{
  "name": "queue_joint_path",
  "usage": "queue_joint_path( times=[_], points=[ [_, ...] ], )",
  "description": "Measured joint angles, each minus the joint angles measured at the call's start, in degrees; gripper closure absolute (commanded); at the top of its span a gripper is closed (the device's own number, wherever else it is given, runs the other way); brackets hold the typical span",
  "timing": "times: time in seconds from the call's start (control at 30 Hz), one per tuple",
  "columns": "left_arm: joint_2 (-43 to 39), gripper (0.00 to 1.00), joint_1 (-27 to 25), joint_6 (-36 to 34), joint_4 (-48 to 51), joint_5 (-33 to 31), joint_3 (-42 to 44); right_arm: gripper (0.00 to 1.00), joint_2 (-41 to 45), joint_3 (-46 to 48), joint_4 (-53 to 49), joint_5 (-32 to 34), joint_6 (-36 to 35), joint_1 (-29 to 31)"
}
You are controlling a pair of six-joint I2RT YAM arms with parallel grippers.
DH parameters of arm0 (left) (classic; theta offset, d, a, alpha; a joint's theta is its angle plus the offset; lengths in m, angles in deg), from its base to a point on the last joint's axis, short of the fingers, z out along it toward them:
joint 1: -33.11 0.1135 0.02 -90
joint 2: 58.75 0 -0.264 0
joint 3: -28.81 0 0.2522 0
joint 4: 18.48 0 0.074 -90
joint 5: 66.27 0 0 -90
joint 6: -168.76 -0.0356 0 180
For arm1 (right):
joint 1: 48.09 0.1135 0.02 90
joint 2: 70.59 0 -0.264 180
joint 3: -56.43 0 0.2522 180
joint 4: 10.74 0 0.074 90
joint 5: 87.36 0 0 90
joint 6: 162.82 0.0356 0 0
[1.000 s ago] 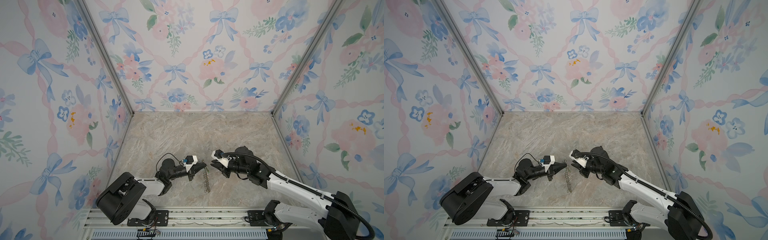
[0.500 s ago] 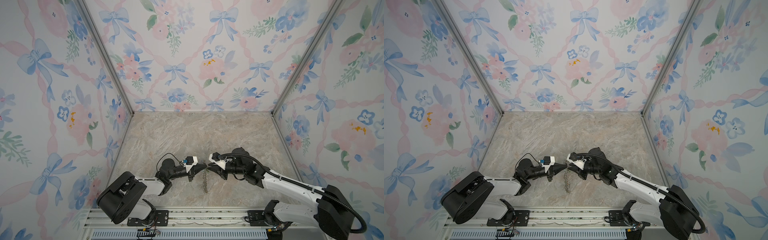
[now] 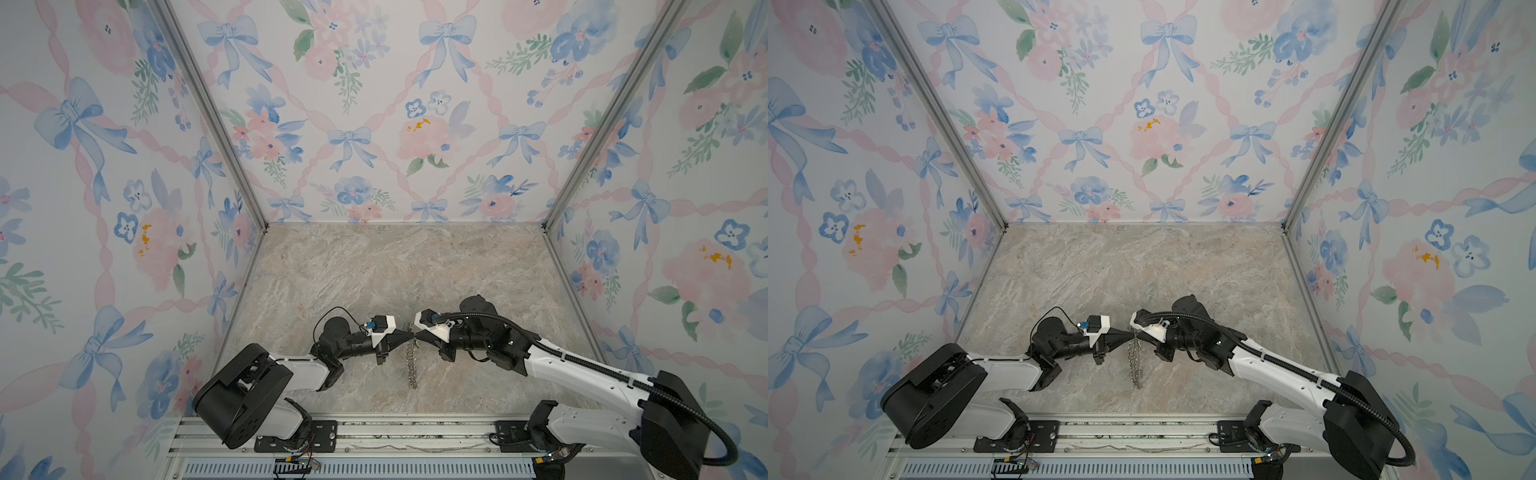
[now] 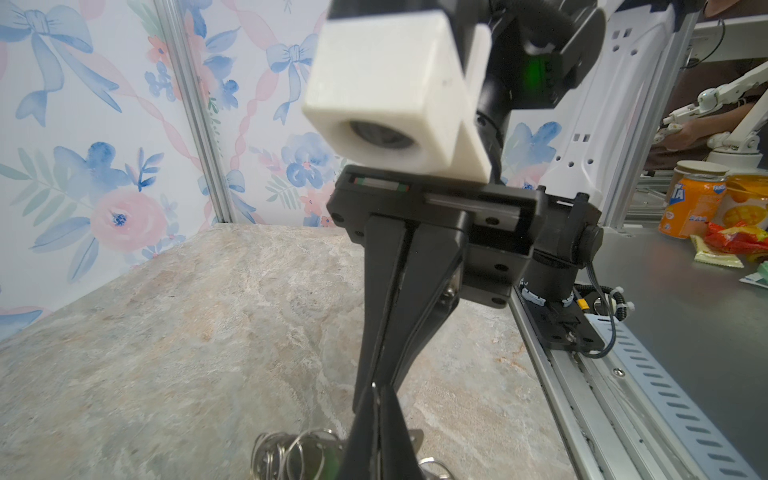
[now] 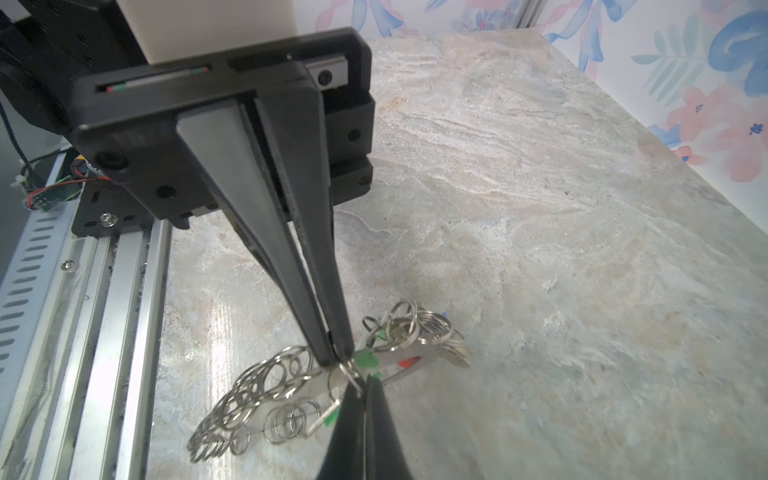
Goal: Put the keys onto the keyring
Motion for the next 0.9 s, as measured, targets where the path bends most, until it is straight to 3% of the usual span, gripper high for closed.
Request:
queue_joint_path(
  times=[0.13, 0.4, 0.9],
  points=[
    [-3.23, 0.8, 0.0, -3.63, 7.28, -2.43, -0.15, 1.0, -0.31, -5.16, -7.5, 5.07, -1.53, 2.25],
    [-4.85, 0.81, 0.0, -6.32, 14.49, -4.46, -1.11, 1.0, -4.96, -14.08, -18.43, 16.11, -4.72, 7.28],
    [-5.53, 0.81, 0.76, -4.7, 17.27, -5.55, -1.03, 1.0, -7.41, -17.59, -22.18, 21.49, -6.93, 10.4]
  ],
)
